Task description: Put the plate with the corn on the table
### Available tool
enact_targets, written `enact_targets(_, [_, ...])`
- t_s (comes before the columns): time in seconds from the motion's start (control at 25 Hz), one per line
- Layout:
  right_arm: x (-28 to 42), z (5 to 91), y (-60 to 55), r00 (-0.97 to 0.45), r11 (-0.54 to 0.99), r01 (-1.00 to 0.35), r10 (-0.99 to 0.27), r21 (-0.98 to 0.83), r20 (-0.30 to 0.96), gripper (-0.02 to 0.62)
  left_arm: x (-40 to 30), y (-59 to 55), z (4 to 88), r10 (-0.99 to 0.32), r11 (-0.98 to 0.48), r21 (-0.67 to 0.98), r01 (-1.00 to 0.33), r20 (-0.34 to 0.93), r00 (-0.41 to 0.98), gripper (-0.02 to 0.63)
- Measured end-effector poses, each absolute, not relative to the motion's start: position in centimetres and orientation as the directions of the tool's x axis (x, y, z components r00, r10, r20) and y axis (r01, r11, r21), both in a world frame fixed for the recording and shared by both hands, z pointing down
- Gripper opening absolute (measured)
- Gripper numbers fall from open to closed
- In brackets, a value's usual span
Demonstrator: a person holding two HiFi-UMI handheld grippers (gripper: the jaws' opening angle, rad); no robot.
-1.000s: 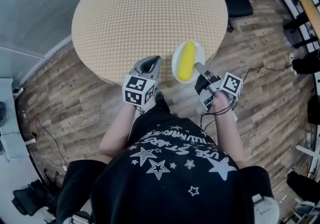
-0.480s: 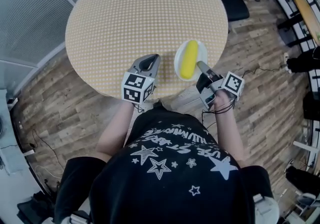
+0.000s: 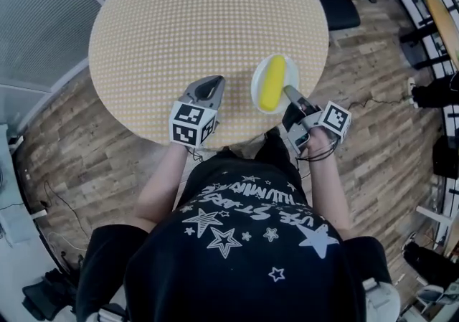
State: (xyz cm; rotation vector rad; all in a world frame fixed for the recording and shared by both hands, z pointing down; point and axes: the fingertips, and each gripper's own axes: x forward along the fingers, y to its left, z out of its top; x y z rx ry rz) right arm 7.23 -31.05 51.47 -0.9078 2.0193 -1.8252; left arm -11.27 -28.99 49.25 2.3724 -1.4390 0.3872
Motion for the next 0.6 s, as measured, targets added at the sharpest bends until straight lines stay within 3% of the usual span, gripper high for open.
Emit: enact_targets(0.6, [6.8, 54.5, -39.6, -0.907, 0.090, -0.278, -0.352, -0.956, 0.230, 0.049, -10.3, -32.3, 49.9, -0.878, -0.175, 0.133, -0.975, 0.427, 0.216, 0.009])
